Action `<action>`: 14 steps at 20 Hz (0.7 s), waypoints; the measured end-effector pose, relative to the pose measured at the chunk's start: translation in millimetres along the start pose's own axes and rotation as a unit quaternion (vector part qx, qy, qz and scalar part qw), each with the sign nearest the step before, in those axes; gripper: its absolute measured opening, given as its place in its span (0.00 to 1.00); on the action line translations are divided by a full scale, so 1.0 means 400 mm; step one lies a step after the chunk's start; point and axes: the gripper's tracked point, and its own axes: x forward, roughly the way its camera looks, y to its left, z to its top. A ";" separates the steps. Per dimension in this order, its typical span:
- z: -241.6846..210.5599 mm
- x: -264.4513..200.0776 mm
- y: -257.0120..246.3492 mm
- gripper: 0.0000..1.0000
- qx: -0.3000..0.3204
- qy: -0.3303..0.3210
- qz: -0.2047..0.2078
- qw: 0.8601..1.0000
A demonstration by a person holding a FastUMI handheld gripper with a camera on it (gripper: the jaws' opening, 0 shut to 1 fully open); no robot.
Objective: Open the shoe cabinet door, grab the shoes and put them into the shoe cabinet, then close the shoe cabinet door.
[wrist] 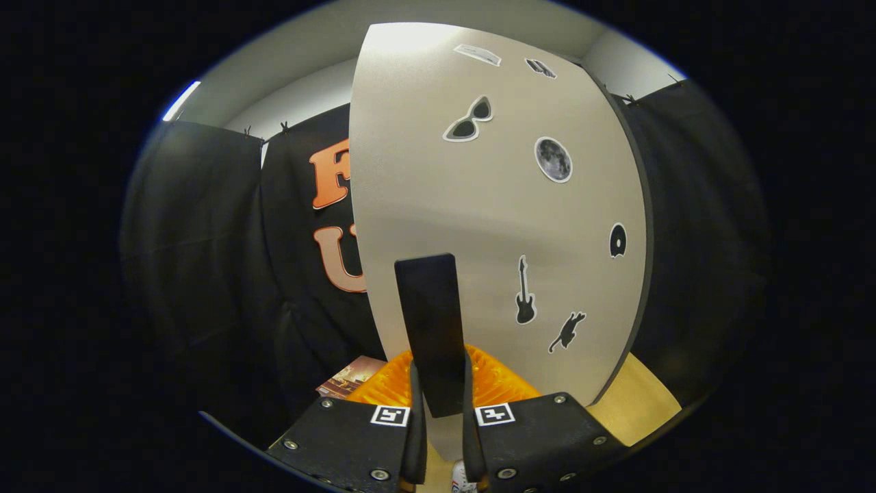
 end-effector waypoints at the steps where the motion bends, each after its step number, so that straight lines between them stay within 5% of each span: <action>1: 0.002 -0.004 -0.005 0.21 -0.001 0.000 0.001 1.000; 14: 0.004 -0.068 -0.070 0.20 -0.010 -0.006 -0.023 1.000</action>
